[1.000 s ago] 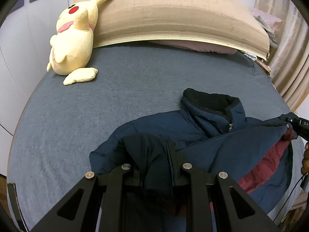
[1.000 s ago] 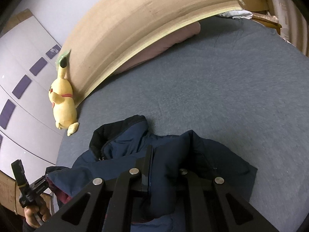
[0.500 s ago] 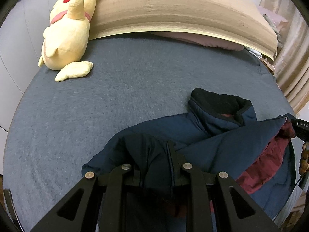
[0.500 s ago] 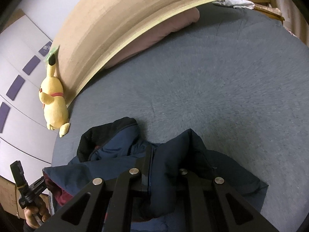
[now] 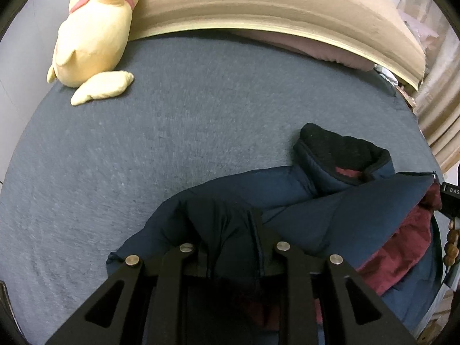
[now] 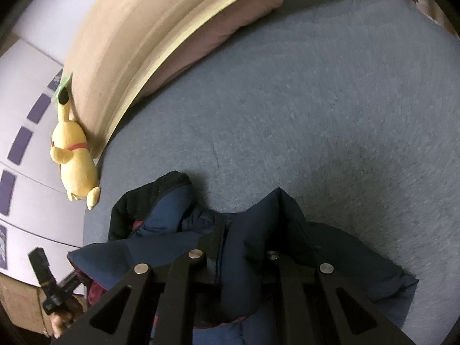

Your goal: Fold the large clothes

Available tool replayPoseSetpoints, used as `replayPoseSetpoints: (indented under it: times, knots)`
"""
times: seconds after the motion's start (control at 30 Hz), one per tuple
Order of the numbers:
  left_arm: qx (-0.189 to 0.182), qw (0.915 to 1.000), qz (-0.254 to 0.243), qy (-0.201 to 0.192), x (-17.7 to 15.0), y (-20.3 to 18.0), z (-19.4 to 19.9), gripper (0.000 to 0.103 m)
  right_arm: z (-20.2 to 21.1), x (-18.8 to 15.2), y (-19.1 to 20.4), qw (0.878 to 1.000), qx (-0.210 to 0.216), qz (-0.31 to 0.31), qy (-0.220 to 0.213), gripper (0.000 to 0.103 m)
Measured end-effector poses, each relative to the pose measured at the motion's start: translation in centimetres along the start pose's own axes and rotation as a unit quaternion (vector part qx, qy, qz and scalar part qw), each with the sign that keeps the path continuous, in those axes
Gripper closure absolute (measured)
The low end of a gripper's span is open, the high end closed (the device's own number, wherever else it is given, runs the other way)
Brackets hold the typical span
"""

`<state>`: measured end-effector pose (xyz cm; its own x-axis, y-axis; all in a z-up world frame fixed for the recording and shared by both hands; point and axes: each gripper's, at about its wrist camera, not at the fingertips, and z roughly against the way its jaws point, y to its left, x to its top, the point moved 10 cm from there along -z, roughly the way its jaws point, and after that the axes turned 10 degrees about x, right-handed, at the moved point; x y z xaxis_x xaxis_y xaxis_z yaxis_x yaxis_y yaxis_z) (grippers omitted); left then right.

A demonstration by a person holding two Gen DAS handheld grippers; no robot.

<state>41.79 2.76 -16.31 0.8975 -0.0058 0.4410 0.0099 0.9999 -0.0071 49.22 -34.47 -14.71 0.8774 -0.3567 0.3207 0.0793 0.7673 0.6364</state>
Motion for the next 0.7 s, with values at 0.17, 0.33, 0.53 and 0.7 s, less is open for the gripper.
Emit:
replayPoseSetpoints:
  times: [0.17,0.33,0.53,0.7]
  knots:
    - [-0.041,0.9978,0.049,0.016,0.5,0.6,0.9,0.075,0.8,0.4,0.3,0.998,0.053,-0.043,0.002,0.056]
    - [-0.101,0.9883,0.111,0.027,1.2,1.1,2.2,0.062,2.6,1.0,2.5,0.996,0.082,-0.032,-0.022,0.027]
    - [-0.205,0.9468,0.244,0.046,2.0,2.6,3.2,0.041,4.8,2.1,2.6,0.991,0.103,-0.055,-0.064,0.026]
    - [-0.174,0.9479,0.265,-0.026,3.6,4.8,5.4,0.041,8.0,3.8,2.9,0.986,0.103,-0.042,-0.120,0.024]
